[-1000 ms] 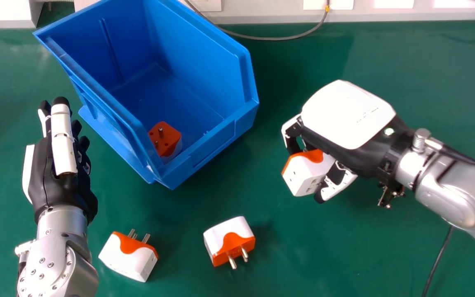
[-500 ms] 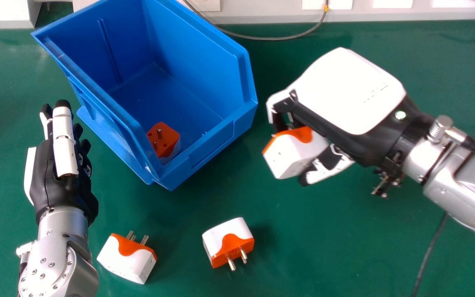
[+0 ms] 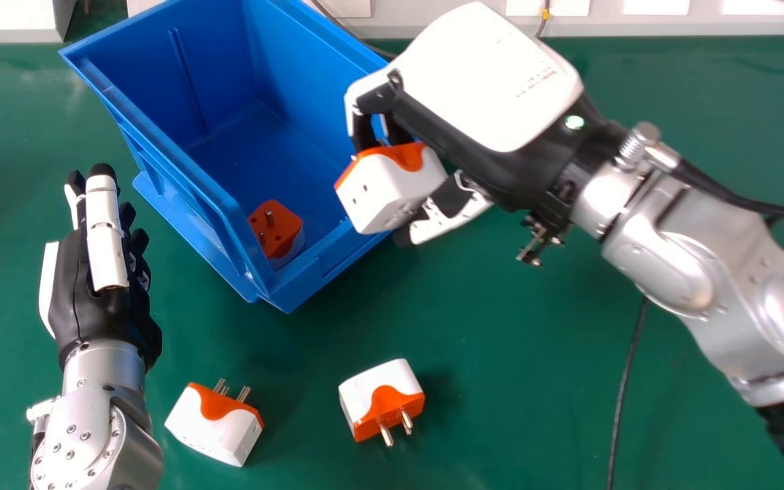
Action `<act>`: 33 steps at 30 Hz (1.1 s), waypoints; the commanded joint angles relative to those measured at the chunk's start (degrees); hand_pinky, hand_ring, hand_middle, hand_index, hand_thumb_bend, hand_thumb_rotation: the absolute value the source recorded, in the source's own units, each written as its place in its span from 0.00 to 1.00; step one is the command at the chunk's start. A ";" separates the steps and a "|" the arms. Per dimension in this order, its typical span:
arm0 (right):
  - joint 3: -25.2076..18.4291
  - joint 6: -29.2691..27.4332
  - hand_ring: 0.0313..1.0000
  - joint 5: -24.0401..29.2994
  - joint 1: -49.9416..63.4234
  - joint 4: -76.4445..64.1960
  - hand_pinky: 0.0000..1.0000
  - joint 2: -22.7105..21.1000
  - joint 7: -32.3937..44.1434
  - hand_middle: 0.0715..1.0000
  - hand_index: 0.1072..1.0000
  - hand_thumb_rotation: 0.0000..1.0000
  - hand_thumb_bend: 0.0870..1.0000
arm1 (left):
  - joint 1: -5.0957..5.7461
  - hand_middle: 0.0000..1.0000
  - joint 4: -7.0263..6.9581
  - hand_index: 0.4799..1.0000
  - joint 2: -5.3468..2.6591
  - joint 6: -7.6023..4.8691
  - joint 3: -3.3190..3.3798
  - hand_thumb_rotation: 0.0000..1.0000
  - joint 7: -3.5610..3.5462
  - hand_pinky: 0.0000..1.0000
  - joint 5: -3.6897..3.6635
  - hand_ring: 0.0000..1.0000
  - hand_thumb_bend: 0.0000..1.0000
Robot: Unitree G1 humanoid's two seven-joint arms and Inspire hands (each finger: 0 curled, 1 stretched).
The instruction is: Pick all objects and put in blue box
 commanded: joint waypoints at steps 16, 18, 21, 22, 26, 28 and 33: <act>10.85 6.87 0.15 -7.48 -30.21 39.02 0.12 17.85 -13.72 0.22 0.41 0.15 0.44 | 1.68 1.00 -3.48 1.00 0.01 -0.17 -0.93 0.97 0.49 1.00 0.32 1.00 0.27; 12.19 7.45 0.15 -7.76 -33.39 44.80 0.12 20.06 -16.05 0.22 0.41 0.15 0.44 | 1.97 1.00 -3.55 1.00 0.06 -0.34 -0.94 0.97 0.36 1.00 0.25 1.00 0.27; 13.80 8.11 0.15 -7.81 -37.34 52.26 0.11 22.93 -18.92 0.21 0.41 0.15 0.44 | 2.12 1.00 -3.39 1.00 0.12 -0.55 -0.82 0.97 0.21 1.00 0.08 1.00 0.27; 14.39 8.48 0.14 -7.94 -38.60 54.63 0.11 23.94 -19.77 0.20 0.41 0.15 0.45 | 2.17 1.00 -3.35 1.00 0.13 -0.61 -0.75 0.97 0.15 1.00 0.00 1.00 0.27; 16.63 10.31 0.13 -8.35 -42.52 61.65 0.10 27.28 -21.30 0.19 0.41 0.14 0.45 | 2.70 1.00 -4.17 1.00 -0.14 -0.56 -0.84 0.98 0.11 1.00 -0.27 1.00 0.27; 17.05 10.67 0.12 -7.72 -43.71 63.93 0.09 28.47 -21.40 0.19 0.41 0.14 0.45 | 3.05 0.99 -4.71 1.00 -0.31 -0.49 -1.00 0.98 0.14 1.00 -0.33 1.00 0.27; 17.43 11.36 0.10 -6.82 -44.82 67.78 0.08 30.36 -22.35 0.16 0.42 0.13 0.46 | 3.37 0.99 -4.92 1.00 -0.53 -0.60 -1.16 0.98 0.03 1.00 -0.55 0.99 0.27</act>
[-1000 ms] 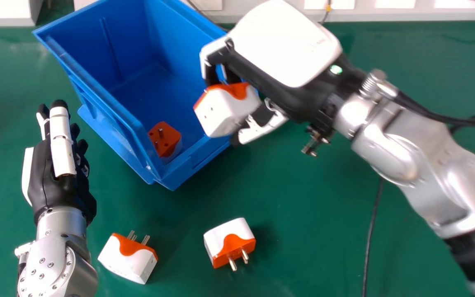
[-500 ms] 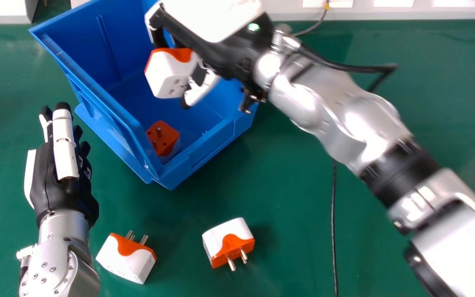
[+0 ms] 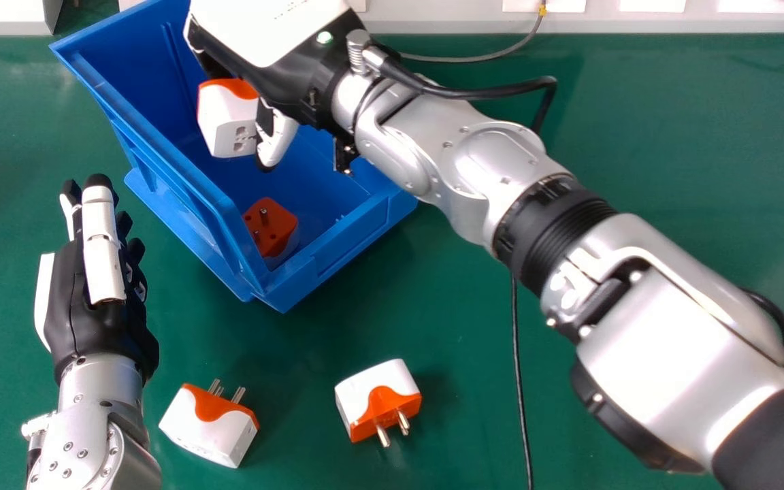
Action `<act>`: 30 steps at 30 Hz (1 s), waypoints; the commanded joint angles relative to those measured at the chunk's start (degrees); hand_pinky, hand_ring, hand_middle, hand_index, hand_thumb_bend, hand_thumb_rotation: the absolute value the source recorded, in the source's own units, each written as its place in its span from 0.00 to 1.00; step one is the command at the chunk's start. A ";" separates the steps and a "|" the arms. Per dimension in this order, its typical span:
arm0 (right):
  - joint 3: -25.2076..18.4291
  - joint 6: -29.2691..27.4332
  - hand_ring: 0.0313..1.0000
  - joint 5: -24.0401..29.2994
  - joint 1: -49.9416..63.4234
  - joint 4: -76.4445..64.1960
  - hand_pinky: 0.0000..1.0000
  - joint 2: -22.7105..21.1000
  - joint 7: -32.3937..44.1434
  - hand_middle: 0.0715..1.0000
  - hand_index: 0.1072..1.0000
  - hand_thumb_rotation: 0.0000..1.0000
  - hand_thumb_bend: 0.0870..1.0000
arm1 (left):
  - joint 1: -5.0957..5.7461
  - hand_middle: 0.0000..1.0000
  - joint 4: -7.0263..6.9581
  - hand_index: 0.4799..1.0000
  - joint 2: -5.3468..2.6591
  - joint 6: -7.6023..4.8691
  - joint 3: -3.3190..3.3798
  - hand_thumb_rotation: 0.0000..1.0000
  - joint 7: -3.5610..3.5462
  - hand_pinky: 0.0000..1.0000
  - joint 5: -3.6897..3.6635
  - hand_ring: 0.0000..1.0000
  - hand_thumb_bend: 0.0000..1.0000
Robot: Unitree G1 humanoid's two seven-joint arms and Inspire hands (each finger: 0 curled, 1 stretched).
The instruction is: Pick all objects and put in blue box
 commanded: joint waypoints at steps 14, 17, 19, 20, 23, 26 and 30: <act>3.69 4.69 0.06 0.47 -3.69 3.96 0.05 3.75 -2.00 0.11 0.42 0.12 0.47 | 1.18 1.00 -3.19 1.00 -1.36 -0.42 -0.86 0.97 0.31 1.00 0.03 1.00 0.28; 4.65 5.04 0.06 0.04 -3.37 4.07 0.05 3.85 -3.02 0.10 0.41 0.12 0.47 | 1.45 1.00 -3.77 1.00 -1.85 -0.43 -1.22 0.97 0.59 1.00 0.33 1.00 0.28; 5.40 5.33 0.06 -0.31 -3.17 4.16 0.05 3.88 -3.74 0.10 0.41 0.12 0.47 | 1.67 1.00 -4.09 1.00 -2.01 -0.44 -1.47 0.97 0.69 1.00 0.39 1.00 0.28; 5.69 5.47 0.06 -0.40 -3.04 4.22 0.05 3.89 -4.06 0.10 0.41 0.12 0.47 | 1.75 1.00 -4.21 1.00 -2.11 -0.43 -1.60 0.97 0.78 1.00 0.41 1.00 0.28; 6.26 6.00 0.06 -0.26 -2.68 4.45 0.05 4.07 -4.54 0.09 0.41 0.12 0.47 | 1.86 1.00 -4.47 1.00 -2.23 -0.33 -1.86 0.97 1.00 1.00 0.47 1.00 0.28; 6.42 6.70 0.06 0.12 -2.17 4.79 0.05 4.52 -4.58 0.09 0.41 0.12 0.47 | 1.75 1.00 -4.32 1.00 -2.15 -0.26 -1.86 0.97 1.08 1.00 0.49 1.00 0.28; 5.83 6.80 0.06 1.25 -1.03 5.15 0.05 5.03 -4.20 0.10 0.41 0.12 0.47 | 1.90 1.00 -5.17 1.00 -2.21 0.44 -2.24 0.97 1.60 1.00 0.80 1.00 0.28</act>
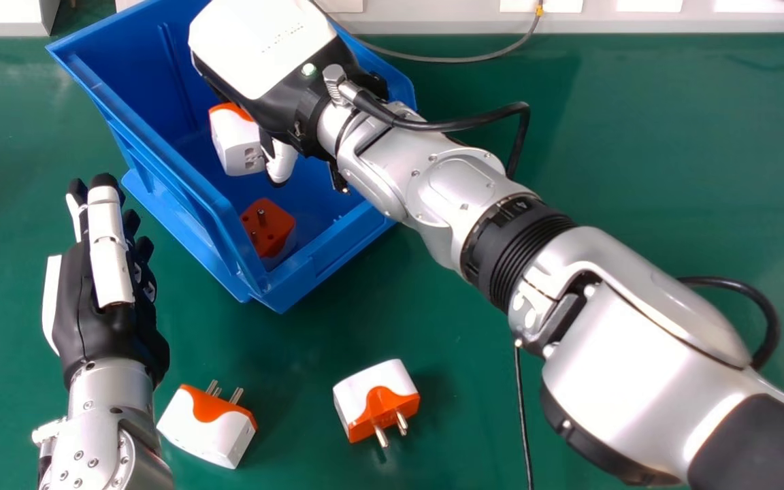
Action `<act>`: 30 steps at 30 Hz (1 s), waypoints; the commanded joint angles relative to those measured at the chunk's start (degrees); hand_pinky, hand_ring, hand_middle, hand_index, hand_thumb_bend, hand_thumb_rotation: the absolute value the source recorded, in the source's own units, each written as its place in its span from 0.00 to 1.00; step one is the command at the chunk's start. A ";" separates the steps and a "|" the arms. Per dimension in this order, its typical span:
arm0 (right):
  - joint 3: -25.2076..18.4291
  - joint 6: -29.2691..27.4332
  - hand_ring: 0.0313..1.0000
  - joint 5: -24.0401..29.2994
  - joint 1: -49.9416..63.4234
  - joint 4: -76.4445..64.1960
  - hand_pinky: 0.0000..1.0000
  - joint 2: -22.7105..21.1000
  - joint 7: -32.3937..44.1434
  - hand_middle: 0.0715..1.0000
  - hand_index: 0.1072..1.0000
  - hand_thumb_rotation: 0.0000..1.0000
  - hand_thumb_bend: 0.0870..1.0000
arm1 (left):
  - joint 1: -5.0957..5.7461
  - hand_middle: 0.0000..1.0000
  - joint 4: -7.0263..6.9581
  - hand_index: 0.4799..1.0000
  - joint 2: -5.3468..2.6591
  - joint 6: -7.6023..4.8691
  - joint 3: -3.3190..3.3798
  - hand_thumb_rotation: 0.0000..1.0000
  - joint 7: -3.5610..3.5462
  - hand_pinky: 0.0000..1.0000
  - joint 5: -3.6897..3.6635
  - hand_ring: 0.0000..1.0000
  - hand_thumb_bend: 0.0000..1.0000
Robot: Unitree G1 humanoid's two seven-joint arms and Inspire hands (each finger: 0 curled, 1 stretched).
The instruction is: Pick all objects and put in blue box
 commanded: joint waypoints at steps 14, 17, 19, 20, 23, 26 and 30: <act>3.30 -0.24 0.26 -0.34 2.06 -0.51 0.23 0.08 -2.07 0.33 0.42 0.03 0.48 | 0.10 1.00 -2.84 1.00 -0.05 1.04 -1.05 0.97 0.97 1.00 0.40 1.00 0.27; 3.77 -0.17 0.46 -0.29 2.40 -0.39 0.39 -0.12 -1.08 0.50 0.49 0.07 0.47 | 0.03 1.00 -2.59 1.00 0.06 0.94 -0.96 0.97 0.76 1.00 0.29 1.00 0.27; 4.08 -0.17 0.55 -0.31 2.28 -0.41 0.47 -0.29 -0.52 0.59 0.57 0.09 0.45 | 0.16 1.00 -2.93 1.00 0.02 1.06 -1.07 0.97 0.76 1.00 0.30 1.00 0.27; 4.18 -0.16 0.55 -0.28 2.24 -0.43 0.47 -0.33 -0.43 0.59 0.57 0.09 0.45 | 0.19 1.00 -3.02 1.00 0.00 1.09 -1.10 0.97 0.76 1.00 0.30 1.00 0.27; 4.18 -0.56 0.80 0.03 2.26 -0.61 0.67 -0.57 -0.46 0.83 0.79 0.15 0.37 | 0.08 1.00 -3.02 1.00 0.00 1.06 -1.08 0.98 0.72 1.00 0.30 1.00 0.27; 4.03 -0.83 0.87 0.24 2.41 -0.79 0.74 -0.78 -0.84 0.89 0.86 0.18 0.36 | -0.02 1.00 -2.76 1.00 0.01 0.97 -1.02 0.98 0.66 1.00 0.27 1.00 0.27; 3.72 -0.89 0.95 0.60 2.74 -0.76 0.83 -0.84 -0.88 0.96 0.94 0.20 0.36 | -0.10 1.00 -2.26 1.00 0.05 0.69 -0.83 0.98 0.59 1.00 0.32 1.00 0.27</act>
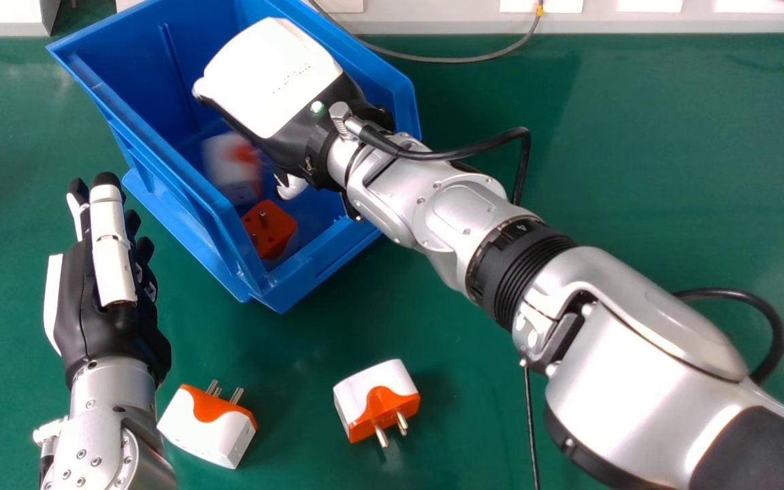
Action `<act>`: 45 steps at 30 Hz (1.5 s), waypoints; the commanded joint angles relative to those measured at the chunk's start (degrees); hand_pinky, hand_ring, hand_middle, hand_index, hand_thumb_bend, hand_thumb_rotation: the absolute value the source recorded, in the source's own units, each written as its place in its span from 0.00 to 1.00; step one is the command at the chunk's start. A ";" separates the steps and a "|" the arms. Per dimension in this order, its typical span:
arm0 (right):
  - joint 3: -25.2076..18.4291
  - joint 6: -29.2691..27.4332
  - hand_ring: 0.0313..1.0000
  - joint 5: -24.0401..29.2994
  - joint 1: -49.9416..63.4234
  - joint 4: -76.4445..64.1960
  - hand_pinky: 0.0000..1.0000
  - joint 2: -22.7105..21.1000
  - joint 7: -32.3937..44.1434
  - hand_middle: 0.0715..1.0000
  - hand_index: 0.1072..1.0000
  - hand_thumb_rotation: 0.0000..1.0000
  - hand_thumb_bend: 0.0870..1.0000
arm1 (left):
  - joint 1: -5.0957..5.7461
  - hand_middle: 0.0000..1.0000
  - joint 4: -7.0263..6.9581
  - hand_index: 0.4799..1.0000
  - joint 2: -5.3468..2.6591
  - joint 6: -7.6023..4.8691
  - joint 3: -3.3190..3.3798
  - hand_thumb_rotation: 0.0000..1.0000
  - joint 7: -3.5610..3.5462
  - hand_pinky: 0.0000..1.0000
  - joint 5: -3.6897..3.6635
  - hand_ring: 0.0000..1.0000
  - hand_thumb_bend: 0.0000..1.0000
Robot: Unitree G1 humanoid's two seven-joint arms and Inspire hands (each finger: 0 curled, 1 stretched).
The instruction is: Pick all objects and put in blue box
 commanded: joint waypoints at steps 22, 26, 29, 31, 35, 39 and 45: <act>-4.21 -0.24 1.00 4.08 1.96 -2.57 0.92 -3.45 -3.36 1.00 0.98 0.32 0.37 | -5.81 1.00 5.94 1.00 1.76 -1.37 1.69 0.98 -0.26 1.00 0.47 1.00 0.26; -6.26 -0.60 1.00 5.99 2.97 -4.34 0.92 -4.27 -5.29 1.00 0.97 0.32 0.36 | -7.31 0.99 8.45 1.00 2.49 -2.22 2.28 0.98 -0.41 1.00 0.39 0.99 0.26; -7.35 -1.68 1.00 6.66 3.97 -5.84 0.91 -5.28 -7.23 1.00 0.96 0.31 0.37 | -8.17 0.99 10.16 0.99 3.06 -2.84 2.77 0.98 -0.70 1.00 0.34 0.99 0.26; -8.25 -2.78 0.99 7.38 5.13 -7.79 0.90 -6.51 -8.44 1.00 0.95 0.29 0.38 | -8.74 0.99 11.21 0.99 3.53 -3.22 3.19 0.98 -0.95 1.00 0.18 0.99 0.26; -9.92 -4.04 0.97 8.37 8.08 -13.64 0.88 -9.54 -8.94 0.99 0.94 0.25 0.42 | -9.64 0.98 12.85 0.99 4.14 -4.04 3.92 0.98 -1.60 1.00 -0.03 0.99 0.26; -13.08 -3.69 0.98 9.42 15.32 -28.05 0.88 -14.69 -6.74 0.99 0.95 0.24 0.40 | -10.37 0.99 14.65 0.99 4.87 -5.30 4.43 0.98 -2.30 1.00 -0.23 0.99 0.26; -16.53 -0.71 0.99 9.44 26.37 -48.37 0.91 -19.37 -2.04 1.00 0.96 0.24 0.34 | -11.11 1.00 16.00 1.00 5.39 -6.07 5.06 0.98 -2.89 1.00 -0.76 1.00 0.26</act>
